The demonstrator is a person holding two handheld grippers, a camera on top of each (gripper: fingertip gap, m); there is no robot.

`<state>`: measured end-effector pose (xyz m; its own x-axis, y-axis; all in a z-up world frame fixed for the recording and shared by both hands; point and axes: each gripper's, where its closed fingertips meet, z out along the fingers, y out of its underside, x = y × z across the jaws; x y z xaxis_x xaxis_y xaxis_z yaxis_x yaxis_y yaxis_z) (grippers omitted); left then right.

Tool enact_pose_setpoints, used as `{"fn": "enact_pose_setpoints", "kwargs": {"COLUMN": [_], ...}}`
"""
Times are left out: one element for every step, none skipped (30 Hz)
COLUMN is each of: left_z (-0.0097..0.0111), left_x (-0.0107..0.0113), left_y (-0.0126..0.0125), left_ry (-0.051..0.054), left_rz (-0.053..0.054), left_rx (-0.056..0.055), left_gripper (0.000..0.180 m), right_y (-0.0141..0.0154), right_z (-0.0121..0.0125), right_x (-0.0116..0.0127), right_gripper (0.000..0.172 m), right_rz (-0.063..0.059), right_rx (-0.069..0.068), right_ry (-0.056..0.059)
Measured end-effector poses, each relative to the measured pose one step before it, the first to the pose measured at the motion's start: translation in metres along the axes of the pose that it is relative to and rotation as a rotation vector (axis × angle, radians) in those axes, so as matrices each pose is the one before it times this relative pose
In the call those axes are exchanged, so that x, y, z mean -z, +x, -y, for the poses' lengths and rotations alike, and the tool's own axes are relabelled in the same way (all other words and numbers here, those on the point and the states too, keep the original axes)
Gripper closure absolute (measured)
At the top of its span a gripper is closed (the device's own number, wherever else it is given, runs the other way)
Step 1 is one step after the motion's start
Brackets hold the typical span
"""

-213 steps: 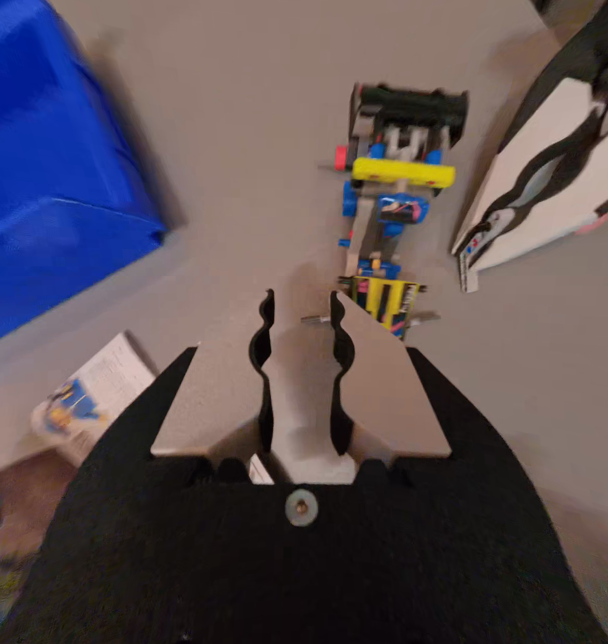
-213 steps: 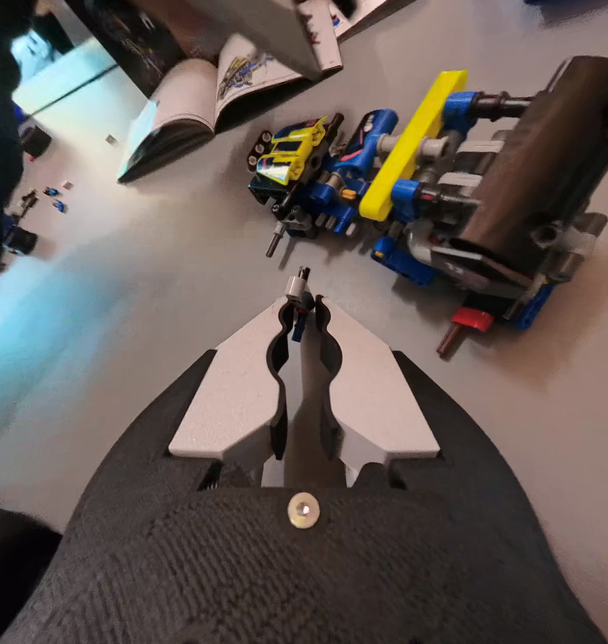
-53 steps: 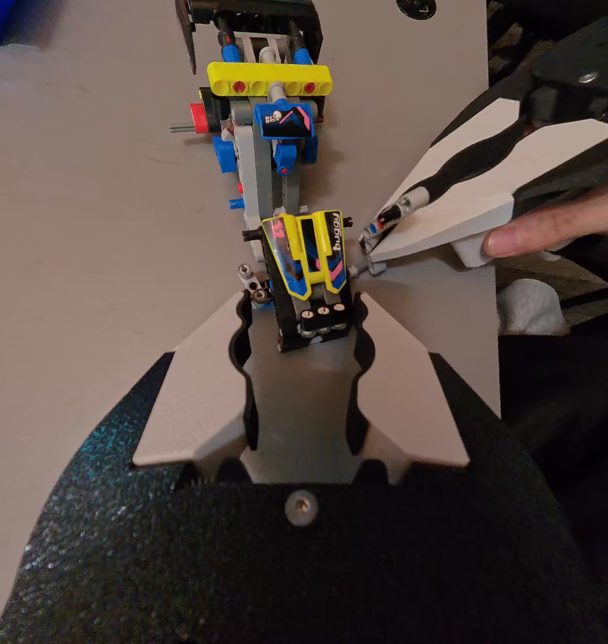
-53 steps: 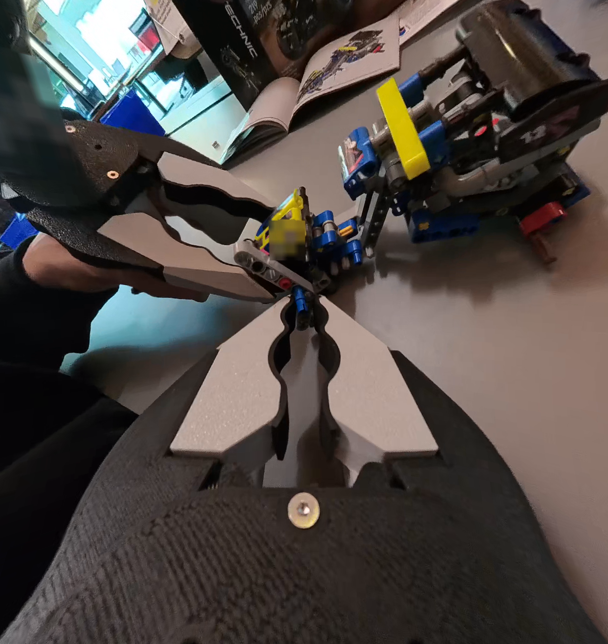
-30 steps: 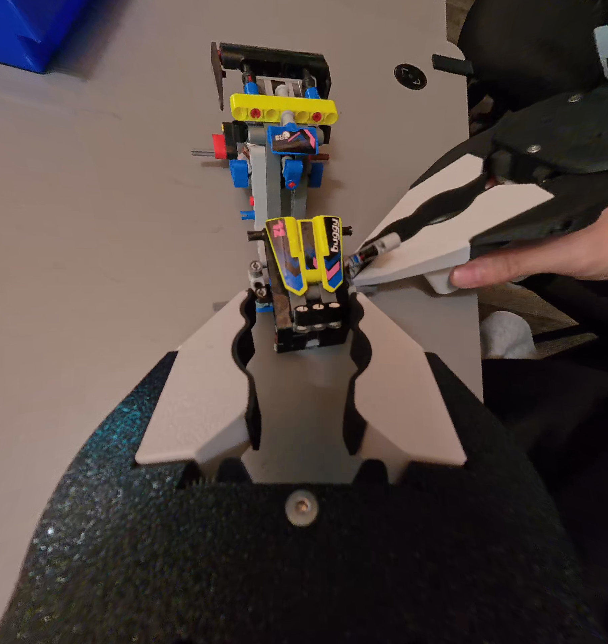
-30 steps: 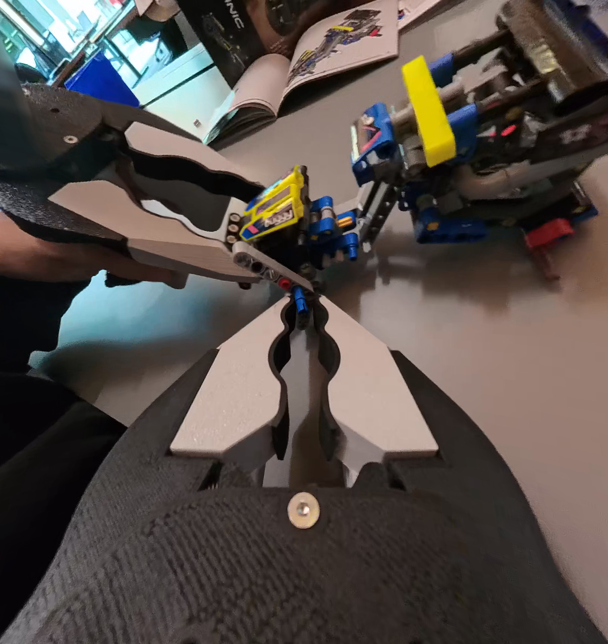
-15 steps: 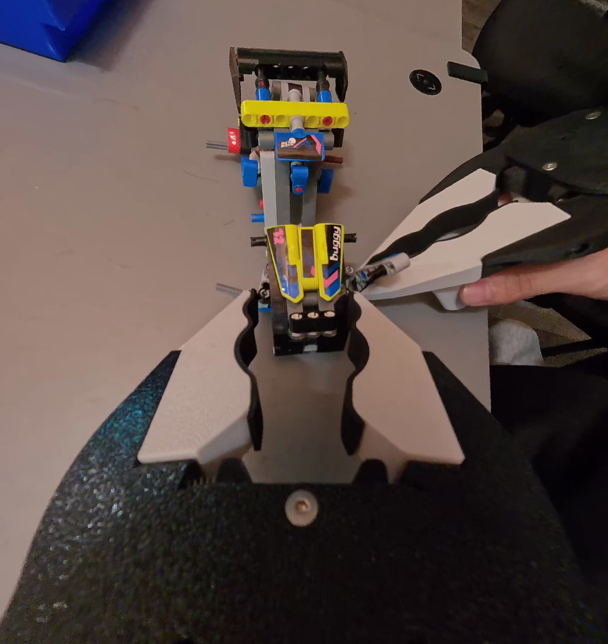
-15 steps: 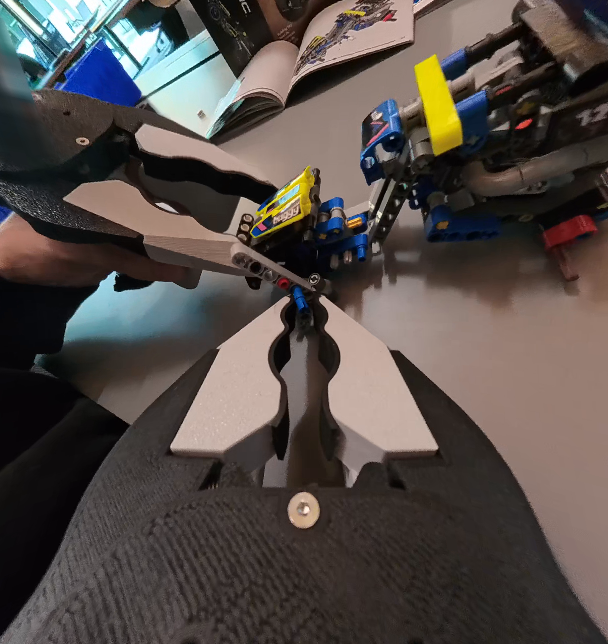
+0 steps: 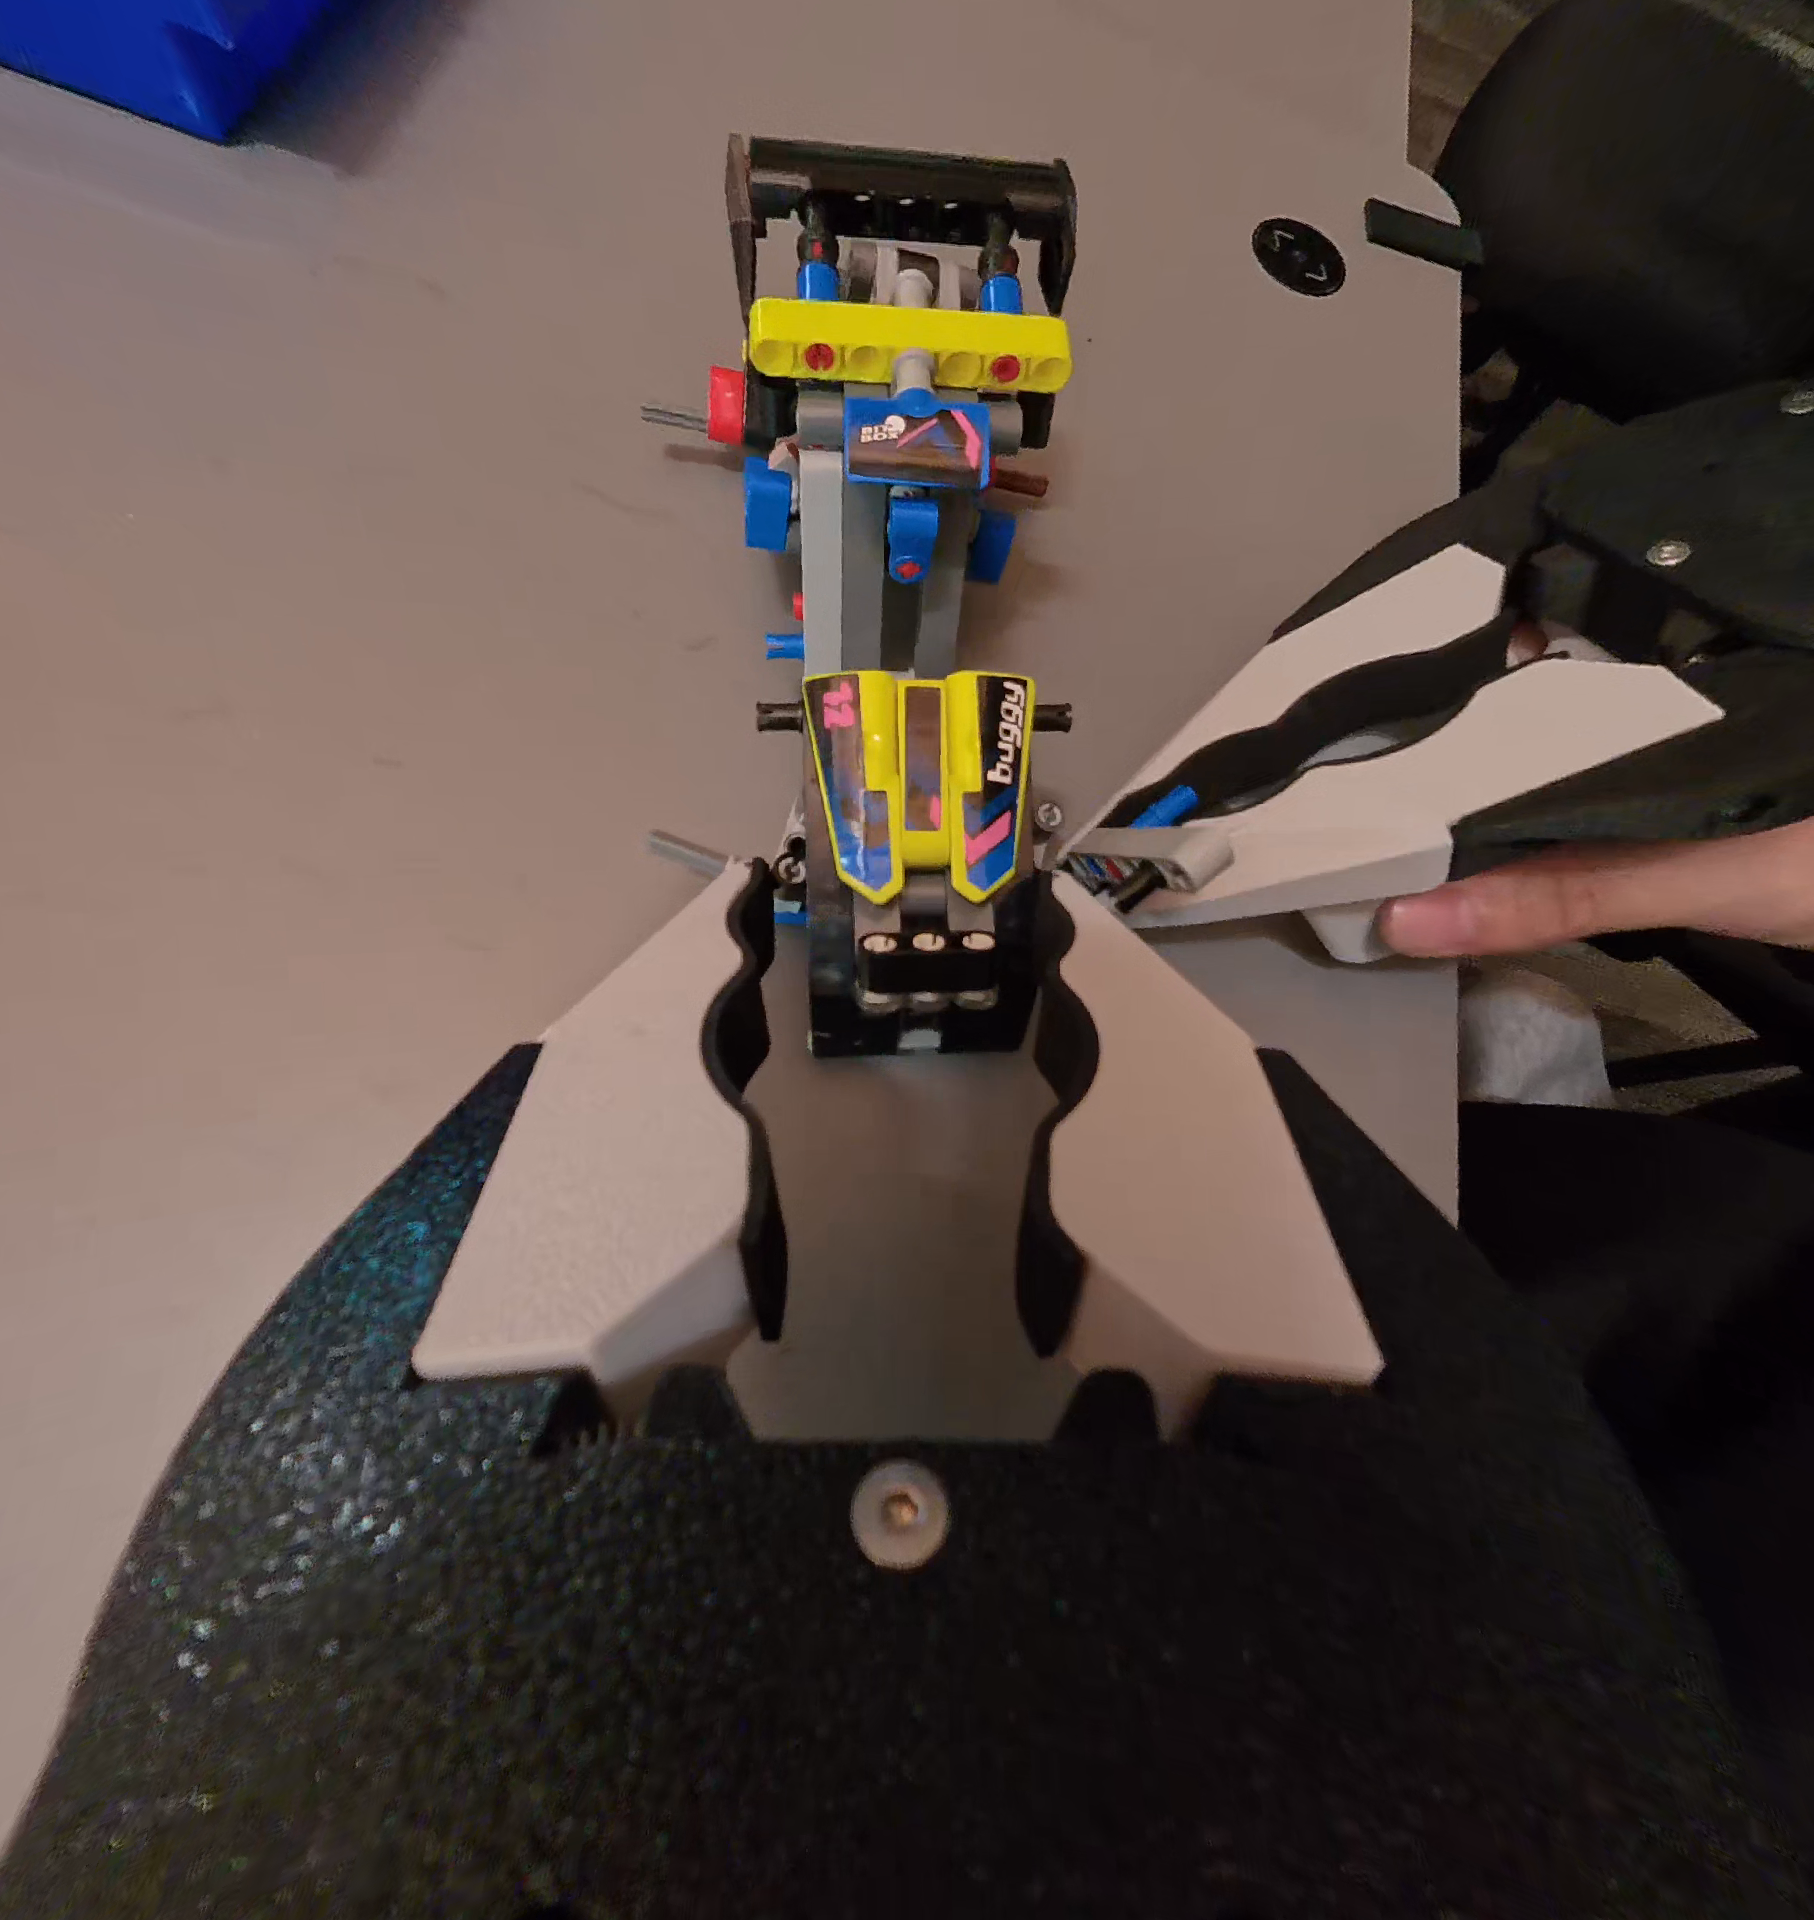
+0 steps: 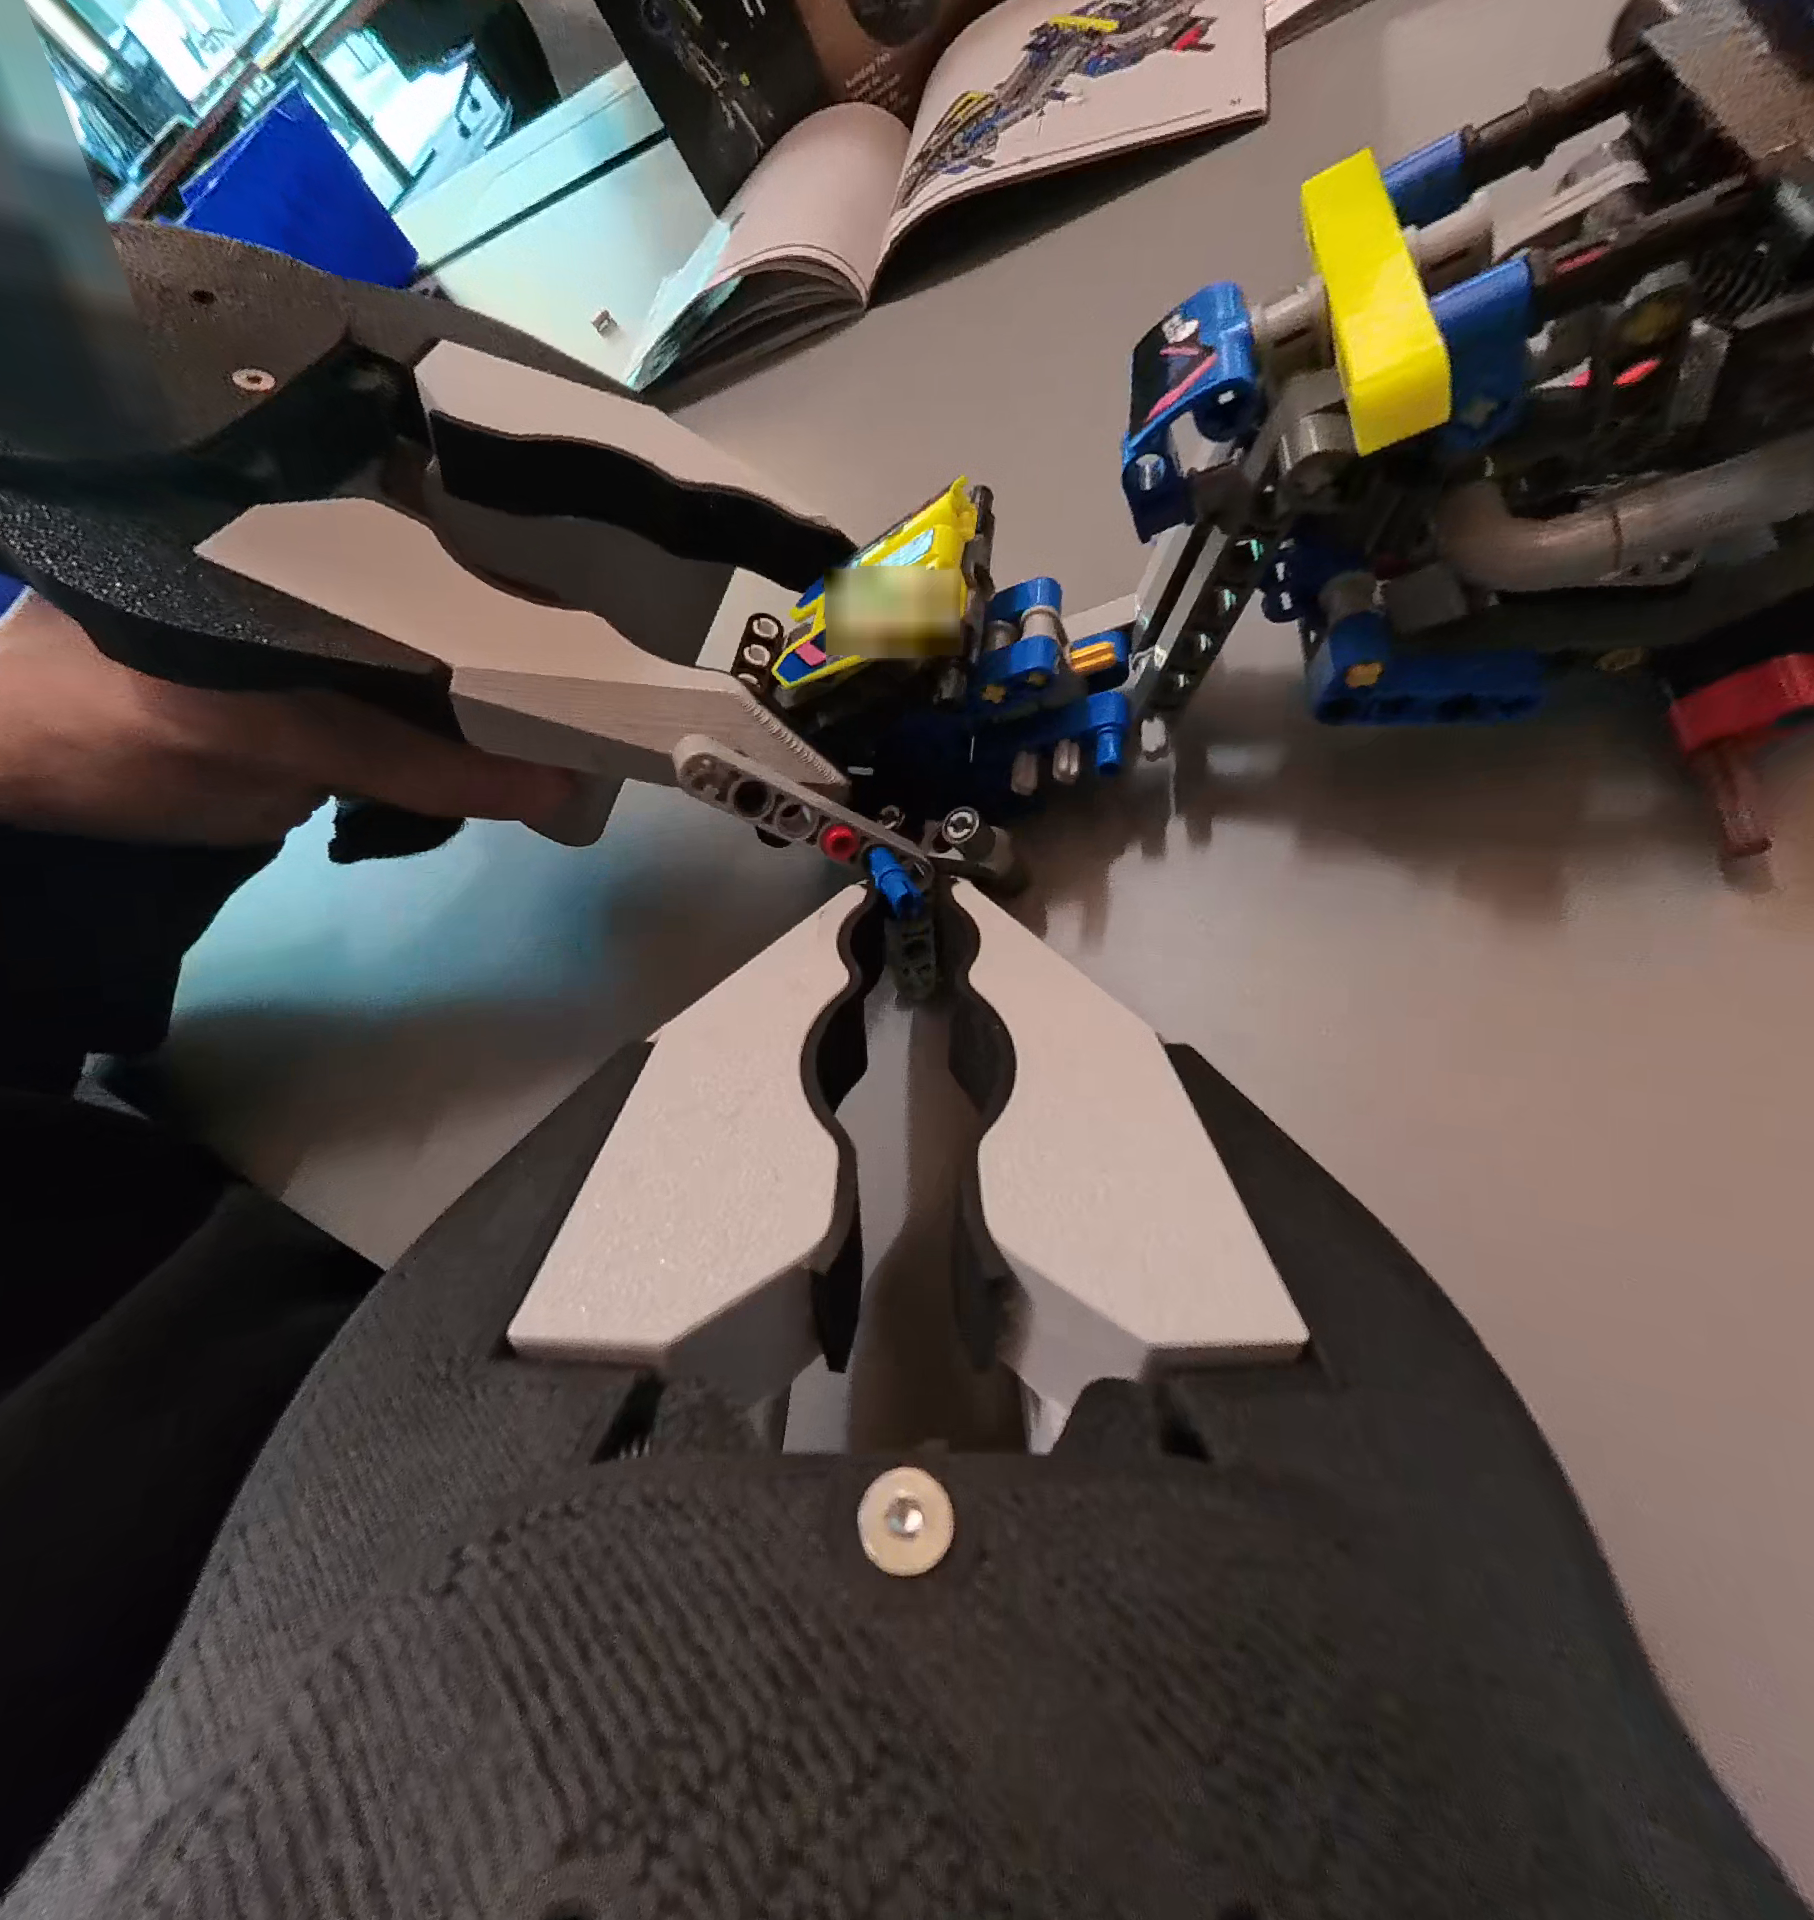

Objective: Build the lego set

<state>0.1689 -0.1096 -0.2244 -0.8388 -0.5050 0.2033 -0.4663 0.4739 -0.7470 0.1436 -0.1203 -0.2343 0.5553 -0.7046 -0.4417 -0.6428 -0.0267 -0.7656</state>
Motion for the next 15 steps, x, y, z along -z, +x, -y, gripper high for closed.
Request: {"fn": "enact_pose_setpoints", "kwargs": {"left_z": [0.00020,0.00002,-0.00085,-0.00060,-0.00019,-0.00061,-0.00044,-0.00035,-0.00035,0.00000,0.00045,0.00015,0.00003,-0.00004,-0.00006], "left_x": [0.00023,-0.00002,-0.00024,-0.00020,0.00022,0.00034,0.00002,-0.00013,-0.00048,-0.00036,0.00003,0.00033,0.00008,-0.00007,0.00006], "left_y": [0.00028,0.00025,-0.00021,-0.00024,0.00023,0.00031,0.00044,0.00075,0.00116,0.00027,-0.00082,-0.00054,-0.00031,-0.00028,-0.00056], "left_ry": [0.0003,0.0006,-0.0013,0.0002,0.0030,-0.0003,-0.0006,-0.0012,-0.0034,-0.0010,0.0016,-0.0004,-0.0009,0.0012,0.0011], "left_rz": [-0.0001,-0.0011,0.0009,-0.0005,-0.0042,-0.0037,-0.0035,-0.0051,-0.0075,-0.0011,0.0060,0.0034,0.0008,0.0020,0.0025], "left_rx": [-0.0048,-0.0083,-0.0093,-0.0037,0.0032,0.0028,0.0004,0.0026,0.0042,0.0038,-0.0025,-0.0047,-0.0006,-0.0033,-0.0090], "left_gripper": [0.134,0.134,0.134,0.134,0.134,0.134,0.134,0.134,0.134,0.134,0.134,0.134,0.134,0.134,0.134], "right_y": [-0.00040,0.00118,0.00303,0.00617,0.00545,0.00011,-0.00113,-0.00078,-0.00054,0.00075,0.00073,-0.00019,0.00001,0.00001,0.00016], "right_z": [-0.00018,0.00004,0.00178,0.00326,0.00161,0.00070,-0.00020,-0.00051,-0.00118,-0.00011,0.00055,0.00018,0.00005,0.00054,0.00074], "right_x": [0.00046,0.00130,0.00201,0.00283,0.00209,0.00049,-0.00105,-0.00167,-0.00170,-0.00142,-0.00077,-0.00053,-0.00030,-0.00039,-0.00071], "right_gripper": [0.165,0.165,0.165,0.165,0.165,0.165,0.165,0.165,0.165,0.165,0.165,0.165,0.165,0.165,0.165], "right_rz": [0.0031,0.0005,-0.0049,-0.0198,-0.0144,0.0139,0.0101,-0.0032,-0.0090,-0.0152,-0.0101,0.0016,0.0028,0.0004,-0.0004], "right_rx": [0.0046,-0.0011,-0.0103,-0.0127,-0.0085,-0.0107,-0.0011,0.0145,0.0208,0.0140,0.0053,0.0002,-0.0029,-0.0029,0.0094], "right_ry": [0.0014,0.0007,0.0126,0.0247,0.0140,0.0024,-0.0049,-0.0114,-0.0199,-0.0099,-0.0015,-0.0030,-0.0006,0.0016,0.0021]}}
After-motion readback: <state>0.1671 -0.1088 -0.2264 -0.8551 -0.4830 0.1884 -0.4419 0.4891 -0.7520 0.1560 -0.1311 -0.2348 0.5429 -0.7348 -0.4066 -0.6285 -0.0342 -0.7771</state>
